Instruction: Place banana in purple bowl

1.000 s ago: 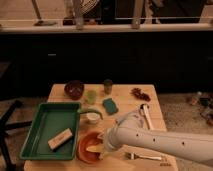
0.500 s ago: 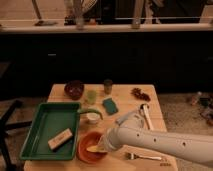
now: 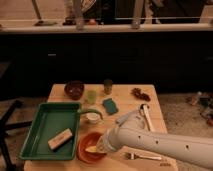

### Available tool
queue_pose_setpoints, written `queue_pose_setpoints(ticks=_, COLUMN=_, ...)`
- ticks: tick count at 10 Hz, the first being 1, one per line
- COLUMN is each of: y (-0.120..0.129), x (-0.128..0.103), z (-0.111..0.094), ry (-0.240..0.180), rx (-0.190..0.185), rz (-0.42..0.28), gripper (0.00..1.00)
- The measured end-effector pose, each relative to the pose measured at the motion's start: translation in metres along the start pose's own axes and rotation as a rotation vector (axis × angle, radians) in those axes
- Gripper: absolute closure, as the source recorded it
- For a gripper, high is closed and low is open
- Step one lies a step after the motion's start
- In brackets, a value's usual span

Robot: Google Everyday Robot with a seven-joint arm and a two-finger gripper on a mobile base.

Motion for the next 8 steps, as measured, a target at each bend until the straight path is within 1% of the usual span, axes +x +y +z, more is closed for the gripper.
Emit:
queue_pose_setpoints(ticks=2, y=-0.001, x=-0.010, z=-0.010, ry=-0.019, rx=0.024, rz=-0.024, gripper=1.00)
queue_pose_setpoints(ticks=3, y=-0.003, x=-0.019, z=-0.020, ry=-0.037, rx=0.043, rz=-0.037, gripper=1.00)
queue_pose_setpoints(ticks=4, y=-0.006, x=-0.026, z=-0.029, ry=-0.053, rx=0.060, rz=-0.047, gripper=1.00)
queue_pose_setpoints(ticks=6, y=-0.013, x=-0.038, z=-0.039, ry=-0.073, rx=0.083, rz=-0.063, gripper=1.00)
queue_pose_setpoints(ticks=8, y=-0.027, x=-0.061, z=-0.045, ry=-0.089, rx=0.101, rz=-0.096, gripper=1.00)
